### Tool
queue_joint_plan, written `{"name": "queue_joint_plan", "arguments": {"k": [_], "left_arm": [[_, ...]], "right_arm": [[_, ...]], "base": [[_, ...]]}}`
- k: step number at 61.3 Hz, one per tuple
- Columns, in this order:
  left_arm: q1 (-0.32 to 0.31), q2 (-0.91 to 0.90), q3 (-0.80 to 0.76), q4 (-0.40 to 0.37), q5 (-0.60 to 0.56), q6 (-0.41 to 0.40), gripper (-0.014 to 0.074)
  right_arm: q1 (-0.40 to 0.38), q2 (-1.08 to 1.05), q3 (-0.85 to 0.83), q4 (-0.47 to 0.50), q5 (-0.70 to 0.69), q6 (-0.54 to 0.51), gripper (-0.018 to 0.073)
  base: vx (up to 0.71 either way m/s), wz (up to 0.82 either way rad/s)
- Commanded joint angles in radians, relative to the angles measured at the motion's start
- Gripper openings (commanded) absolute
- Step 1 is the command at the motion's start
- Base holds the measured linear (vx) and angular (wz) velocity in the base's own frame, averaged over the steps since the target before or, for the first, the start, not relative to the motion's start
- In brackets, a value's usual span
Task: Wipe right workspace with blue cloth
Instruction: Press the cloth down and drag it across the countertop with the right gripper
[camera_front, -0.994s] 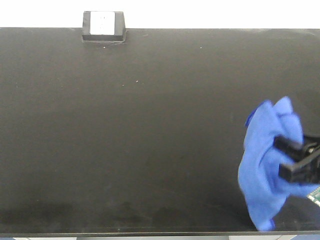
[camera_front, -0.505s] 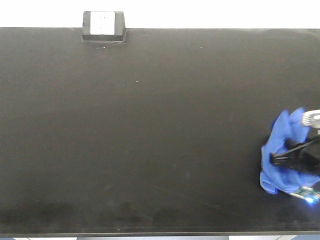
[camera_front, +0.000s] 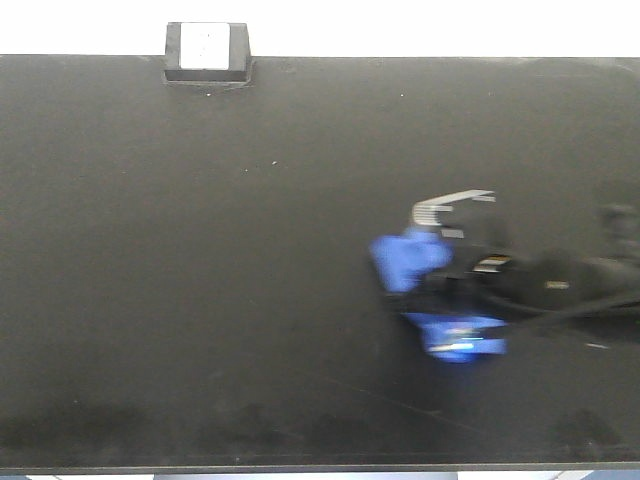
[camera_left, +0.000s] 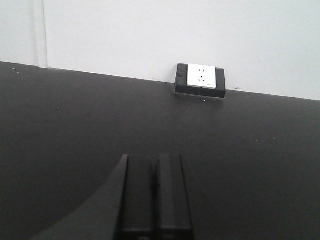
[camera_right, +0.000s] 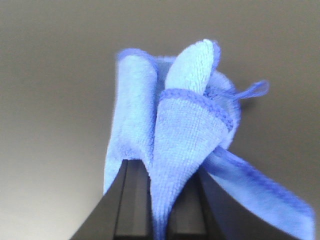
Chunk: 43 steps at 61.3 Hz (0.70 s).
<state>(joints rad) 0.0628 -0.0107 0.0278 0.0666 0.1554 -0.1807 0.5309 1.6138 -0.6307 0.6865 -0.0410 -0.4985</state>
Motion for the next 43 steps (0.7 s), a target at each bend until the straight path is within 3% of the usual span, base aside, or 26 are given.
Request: {"name": "queue_joint_plan", "arguments": {"k": [1,9,16,25,34,43], "left_arm": [[-0.003,-0.015,0.031,0.0,-0.084,-0.008,-0.0006],[-0.003,-0.015,0.031,0.0,-0.084,-0.008,-0.0006],[-0.003,-0.015,0.031,0.0,-0.084,-0.008,-0.0006],[-0.003,-0.015,0.031,0.0,-0.084,-0.008,-0.0006],[-0.003,-0.015,0.031,0.0,-0.084,-0.008,-0.0006],[-0.003,-0.015,0.031,0.0,-0.084,-0.008,-0.0006]], "right_arm": [[0.108,0.006,-0.089,0.044,-0.054,0.061,0.0002],[0.179,0.041,-0.134,0.062,-0.083,0.067,0.0002],[0.147,0.048,-0.127,0.08,-0.136,0.061,0.0002],[-0.01,0.029,-0.071,0.106,-0.179,0.036,0.0002],[-0.241,-0.002,0.022,0.105,-0.177,-0.05,0.0002],[-0.469,-0.033,0.111,0.105,-0.183,-0.055,0.0002]], "base": [[0.0,0.0],[0.0,0.0],[0.0,0.0],[0.0,0.0],[0.0,0.0],[0.0,0.0]]}}
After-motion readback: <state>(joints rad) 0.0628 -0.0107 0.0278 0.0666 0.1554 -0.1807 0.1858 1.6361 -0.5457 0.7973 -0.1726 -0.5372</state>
